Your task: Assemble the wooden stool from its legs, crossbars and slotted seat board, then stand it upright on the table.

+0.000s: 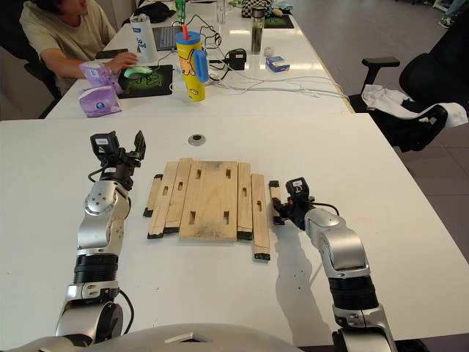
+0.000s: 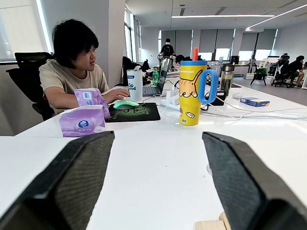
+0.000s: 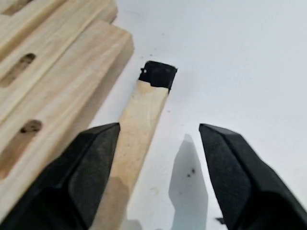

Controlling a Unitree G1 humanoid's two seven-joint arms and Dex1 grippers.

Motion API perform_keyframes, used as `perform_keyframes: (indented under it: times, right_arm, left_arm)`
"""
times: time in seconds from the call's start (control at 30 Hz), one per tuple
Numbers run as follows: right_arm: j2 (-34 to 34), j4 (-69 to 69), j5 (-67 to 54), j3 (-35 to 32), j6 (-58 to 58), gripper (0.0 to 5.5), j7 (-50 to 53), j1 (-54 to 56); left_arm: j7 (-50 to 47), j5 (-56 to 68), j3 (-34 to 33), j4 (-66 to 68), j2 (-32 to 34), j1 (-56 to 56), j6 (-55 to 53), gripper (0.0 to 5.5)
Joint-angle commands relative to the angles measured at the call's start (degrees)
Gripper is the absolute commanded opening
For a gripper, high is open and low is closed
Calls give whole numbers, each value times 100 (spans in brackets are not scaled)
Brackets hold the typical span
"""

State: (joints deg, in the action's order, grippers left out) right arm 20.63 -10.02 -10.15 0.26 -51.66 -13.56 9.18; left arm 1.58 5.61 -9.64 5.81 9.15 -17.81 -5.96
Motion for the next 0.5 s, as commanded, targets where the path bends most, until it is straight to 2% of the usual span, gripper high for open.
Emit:
perform_keyframes:
  times: [0.03, 0.23, 0.5]
  right_arm:
    - [-130, 185, -40, -177, -11, 307, 51, -77]
    - [-563, -112, -380, -556, 139, 307, 93, 12]
    - [-543, -131, -265, -34, -92, 307, 11, -300]
  left_arm:
    - [8, 29, -10, -108, 0, 26, -89, 341]
    - [41, 36, -2, -97, 1, -6, -111, 341]
    - [78, 31, 16, -91, 19, -36, -139, 341]
